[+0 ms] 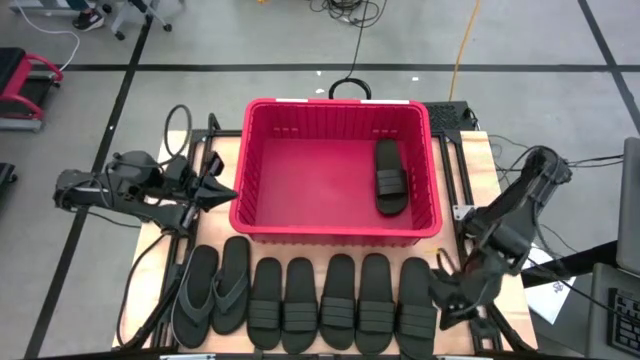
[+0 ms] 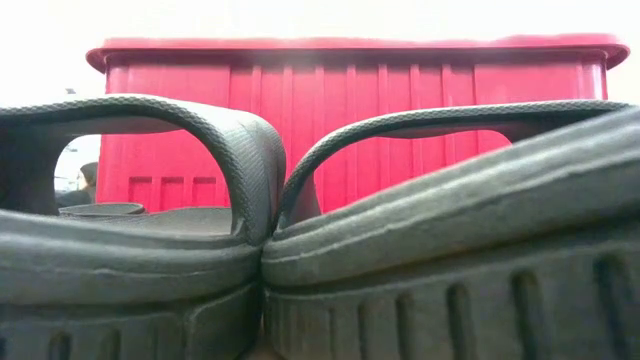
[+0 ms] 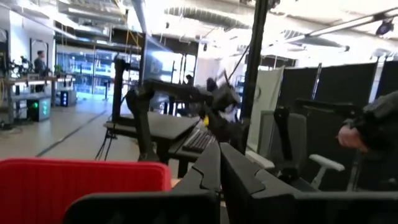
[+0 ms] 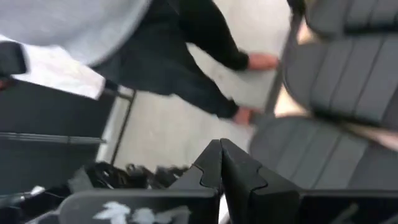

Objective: Pick and place slides into bin
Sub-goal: Put the black slide into the red bin

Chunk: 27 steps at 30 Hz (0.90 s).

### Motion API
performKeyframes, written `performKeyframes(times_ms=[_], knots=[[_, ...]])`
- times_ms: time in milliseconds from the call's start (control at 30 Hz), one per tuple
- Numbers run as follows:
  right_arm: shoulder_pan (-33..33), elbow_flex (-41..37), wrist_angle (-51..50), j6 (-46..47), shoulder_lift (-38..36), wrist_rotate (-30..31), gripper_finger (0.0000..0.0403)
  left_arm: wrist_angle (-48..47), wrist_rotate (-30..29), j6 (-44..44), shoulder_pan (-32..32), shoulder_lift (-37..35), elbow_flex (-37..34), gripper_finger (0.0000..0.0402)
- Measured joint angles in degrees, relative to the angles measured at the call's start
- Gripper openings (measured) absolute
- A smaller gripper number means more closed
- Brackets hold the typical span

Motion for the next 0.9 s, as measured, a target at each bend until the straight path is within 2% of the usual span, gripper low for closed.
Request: performKeyframes(times_ms=[133, 433, 900], knots=[[-0.4, 0.0, -4.4, 3.1, 1.9, 0.7, 0.0000, -0.1, -0.7, 0.0, 0.0, -0.7, 0.0, 0.0020], [-1.3, -0.7, -12.1, -0.9, 1.4, 0.7, 0.0001, -0.3, -1.9, -0.4, 0.0, -0.6, 0.0, 0.0033], [-1.8, -15.2, -6.4, -2.0, 1.3, 0.5, 0.0072, -0.4, -2.0, -0.6, 0.0, -0.6, 0.0, 0.0033]])
